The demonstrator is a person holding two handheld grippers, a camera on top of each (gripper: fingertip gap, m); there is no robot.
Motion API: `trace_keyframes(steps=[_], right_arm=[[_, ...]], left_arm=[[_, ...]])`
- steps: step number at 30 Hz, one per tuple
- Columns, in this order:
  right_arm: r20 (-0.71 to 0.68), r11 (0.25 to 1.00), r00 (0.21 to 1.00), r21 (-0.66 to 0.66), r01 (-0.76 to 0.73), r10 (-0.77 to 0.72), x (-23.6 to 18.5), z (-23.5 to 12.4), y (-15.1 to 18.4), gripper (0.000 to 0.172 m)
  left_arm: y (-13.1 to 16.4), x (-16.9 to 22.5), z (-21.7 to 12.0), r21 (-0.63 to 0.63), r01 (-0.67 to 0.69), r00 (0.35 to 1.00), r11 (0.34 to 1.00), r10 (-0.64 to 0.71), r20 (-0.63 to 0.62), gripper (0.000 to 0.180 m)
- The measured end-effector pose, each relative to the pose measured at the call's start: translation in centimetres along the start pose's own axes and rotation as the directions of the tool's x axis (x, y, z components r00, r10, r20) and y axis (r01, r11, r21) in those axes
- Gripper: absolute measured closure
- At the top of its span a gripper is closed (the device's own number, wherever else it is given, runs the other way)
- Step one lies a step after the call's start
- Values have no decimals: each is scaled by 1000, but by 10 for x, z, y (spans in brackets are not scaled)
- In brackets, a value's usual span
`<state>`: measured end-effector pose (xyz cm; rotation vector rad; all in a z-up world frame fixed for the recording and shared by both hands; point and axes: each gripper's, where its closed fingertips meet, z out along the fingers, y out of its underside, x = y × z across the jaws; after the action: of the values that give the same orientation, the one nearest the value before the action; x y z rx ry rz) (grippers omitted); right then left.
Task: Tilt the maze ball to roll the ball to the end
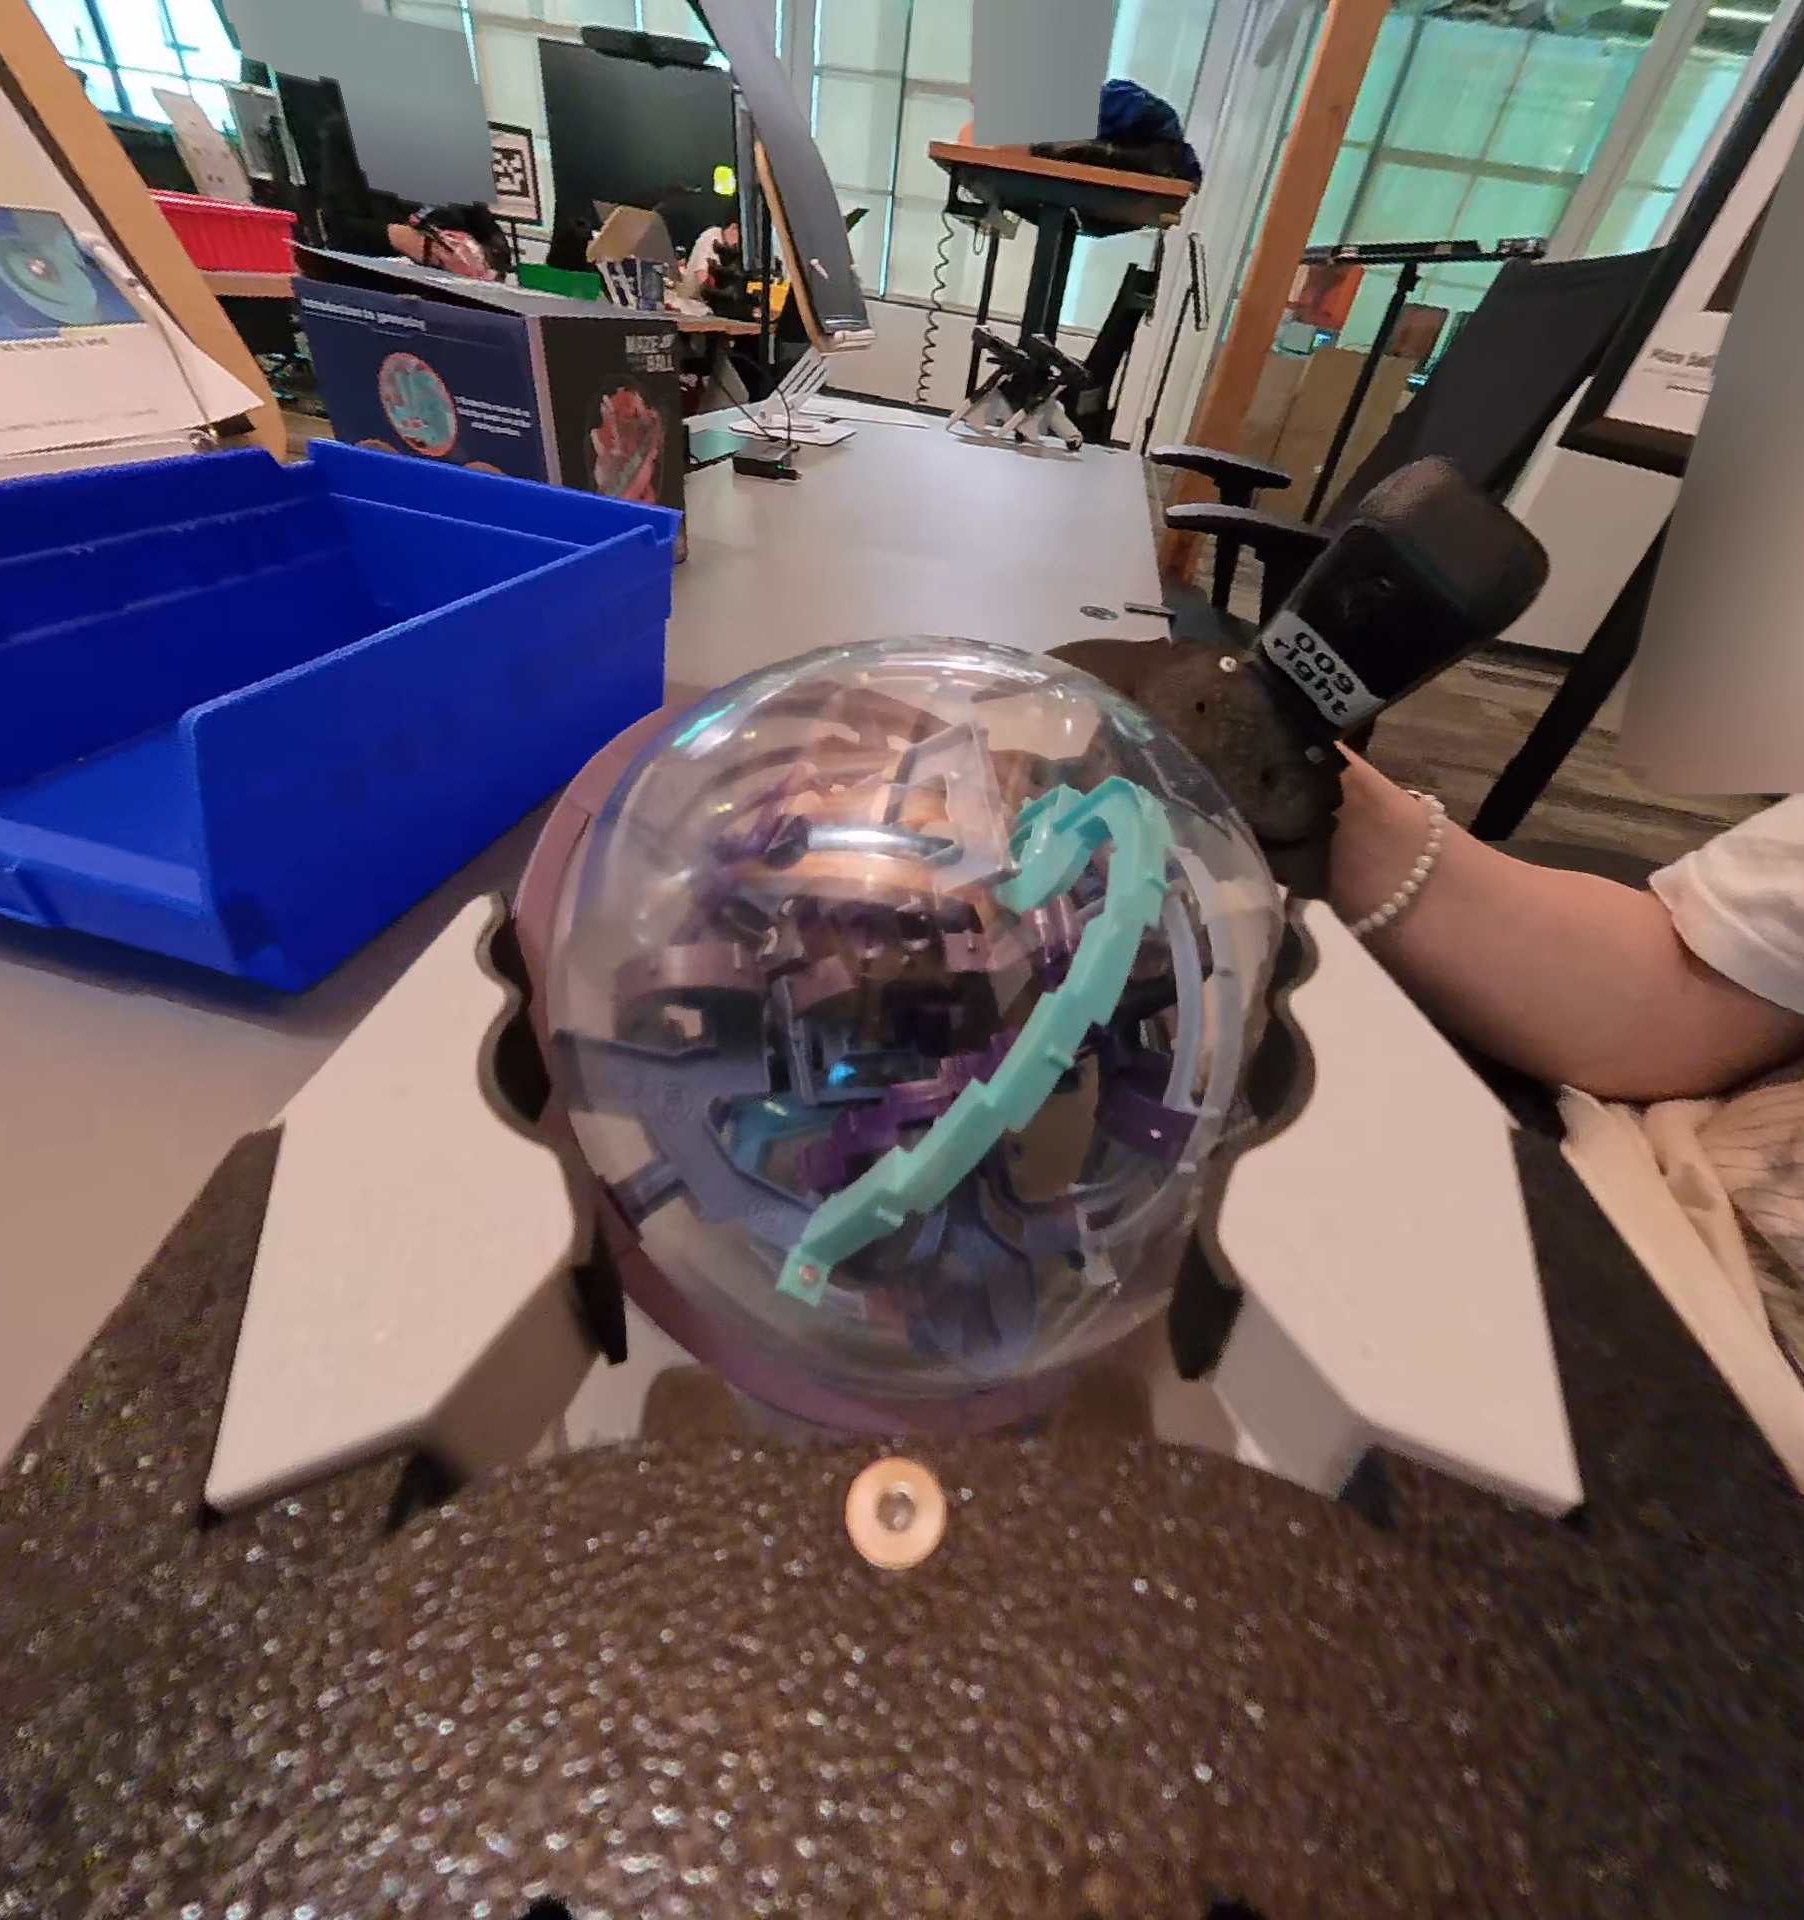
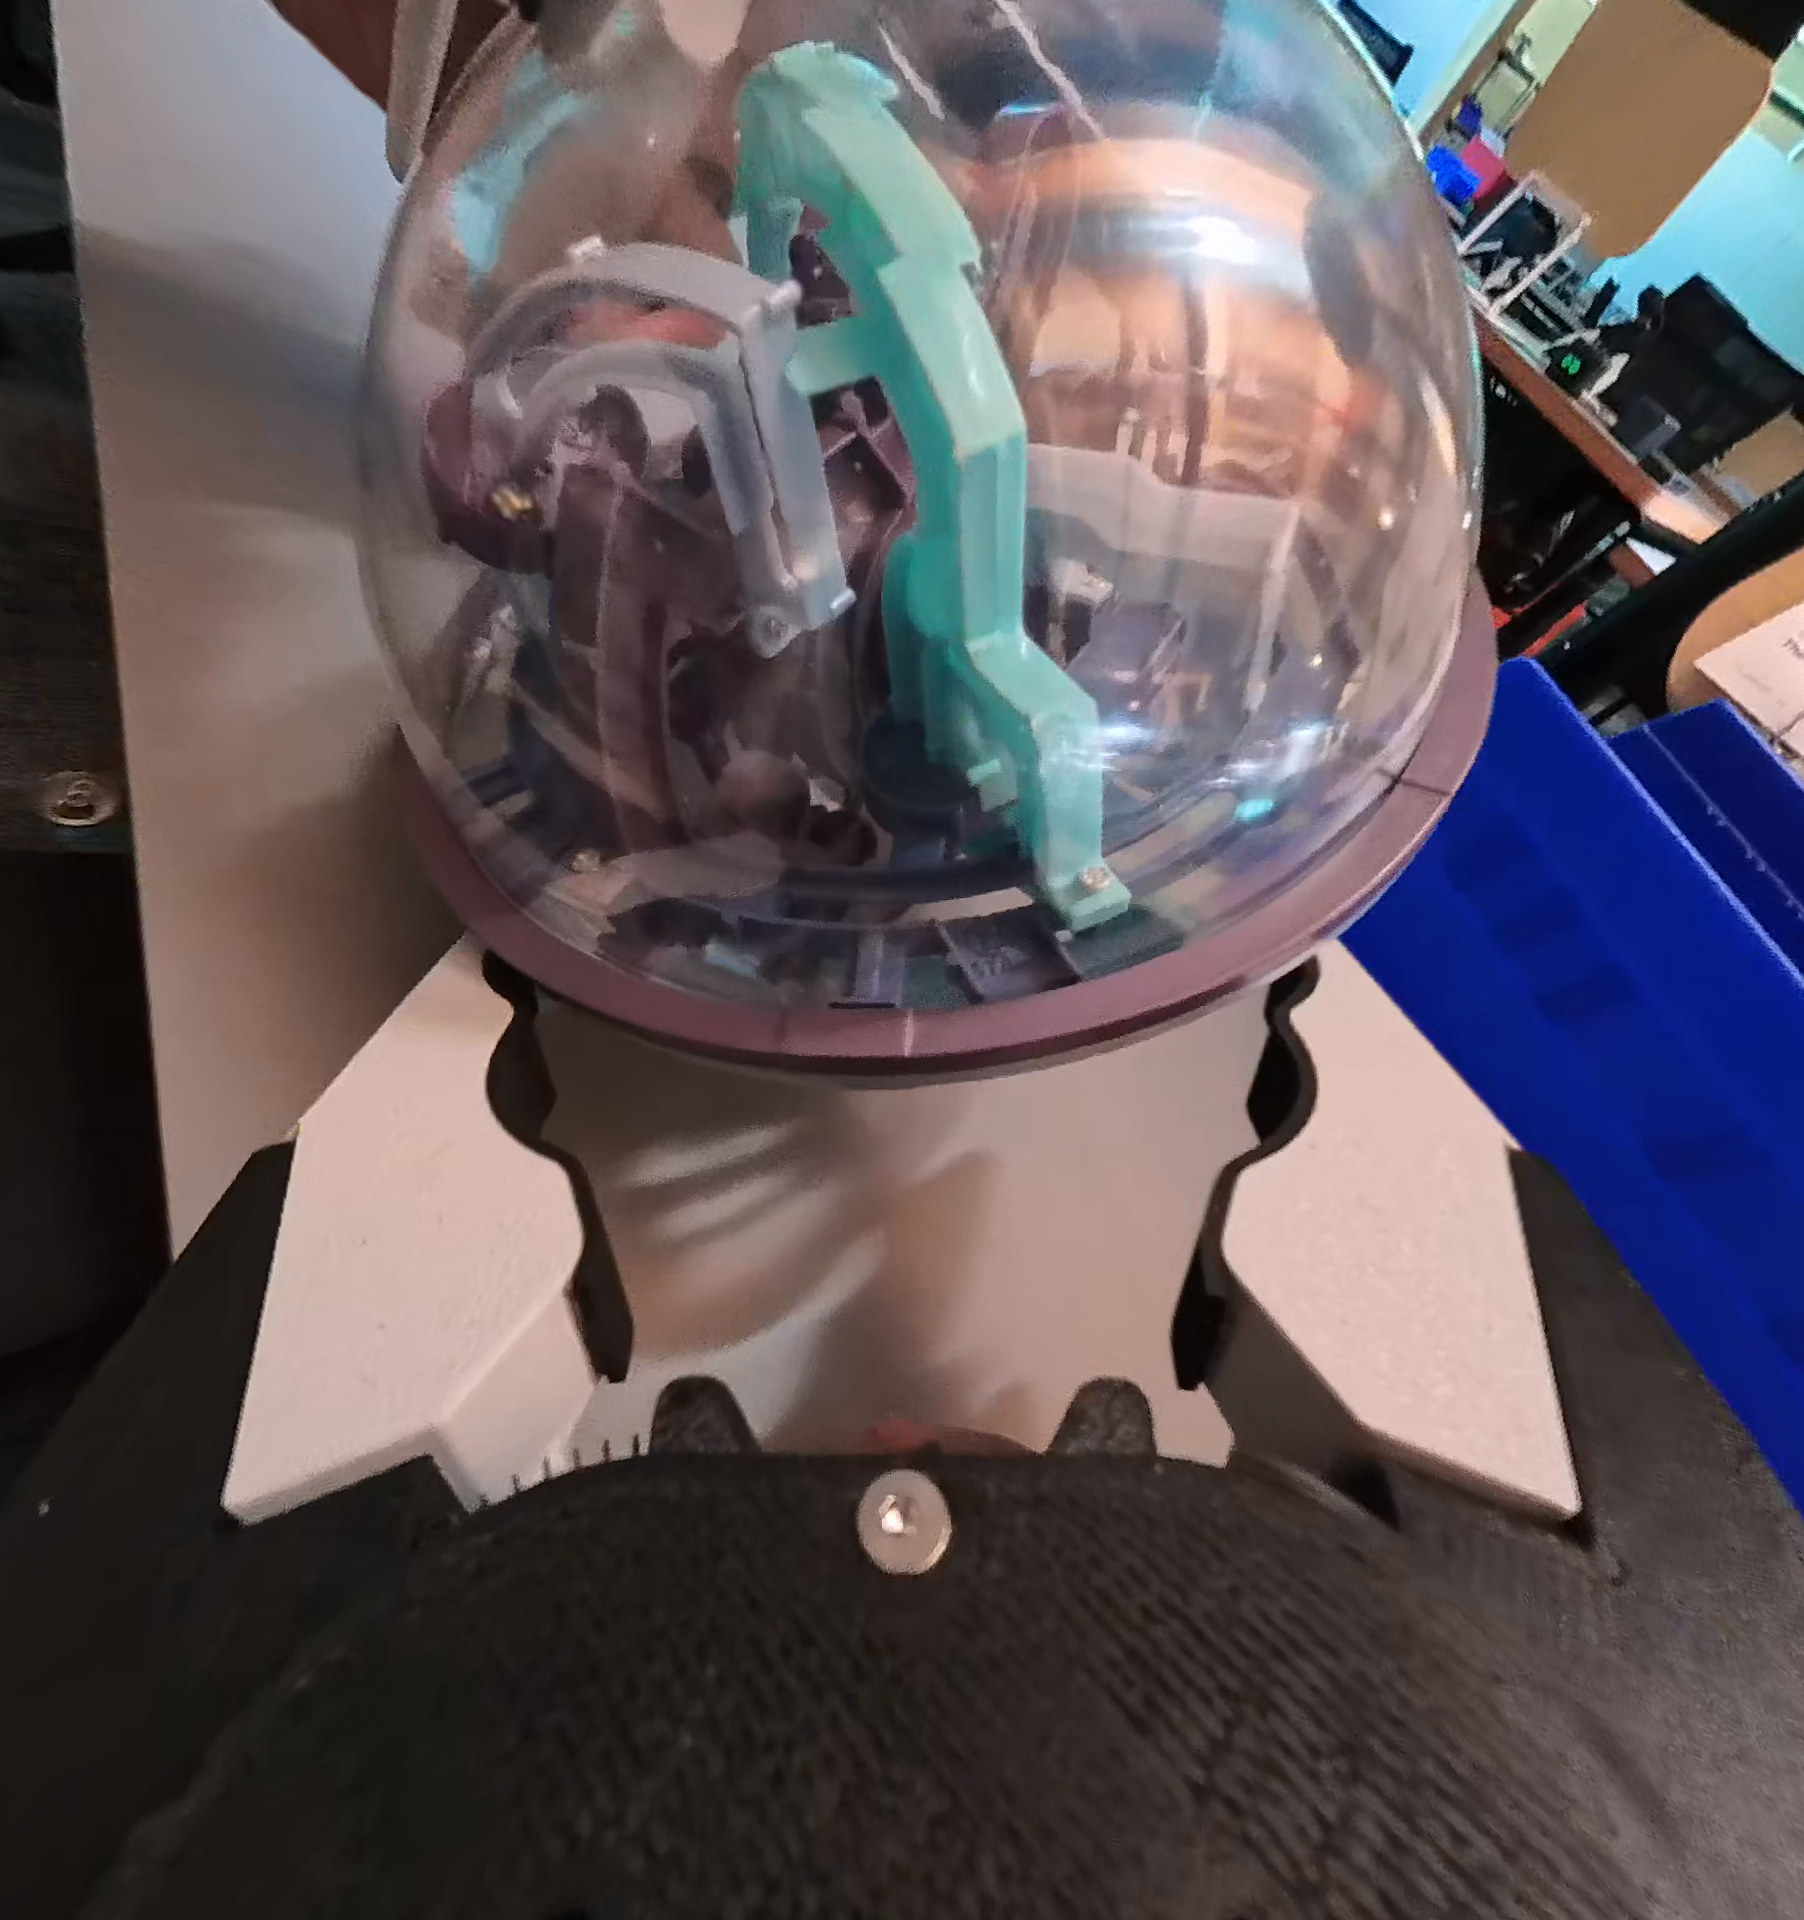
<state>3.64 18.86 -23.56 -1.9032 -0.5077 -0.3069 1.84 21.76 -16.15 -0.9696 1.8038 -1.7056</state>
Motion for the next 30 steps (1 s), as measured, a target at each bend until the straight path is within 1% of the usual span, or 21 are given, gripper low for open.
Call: trace_keyframes(steps=[5, 12, 17, 21, 26, 30], right_arm=[[-24, 997, 997, 12, 75, -75, 0, 1, -6, 33], [-39, 990, 990, 34, 137, -135, -2, 2, -14, 34], [-46, 972, 974, 59, 226, -224, -9, 4, -27, 34], [-40, 962, 966, 85, 258, -256, -16, 6, -36, 33], [-39, 955, 959, 88, 283, -281, -19, 7, -39, 33], [-1, 955, 961, 112, 274, -276, -25, 5, -41, 28]], left_arm=[[2, 3, -5, -5, -34, 999, 999, 34, -21, 45], [6, 5, -14, 15, -47, 998, 999, 47, -49, 45], [13, 9, -29, -23, -87, 994, 996, 86, -71, 46], [18, 11, -40, -58, -108, 992, 992, 103, -76, 45], [20, 13, -45, -87, -123, 990, 989, 116, -77, 46], [22, 12, -47, -105, -115, 992, 988, 108, -72, 46]])
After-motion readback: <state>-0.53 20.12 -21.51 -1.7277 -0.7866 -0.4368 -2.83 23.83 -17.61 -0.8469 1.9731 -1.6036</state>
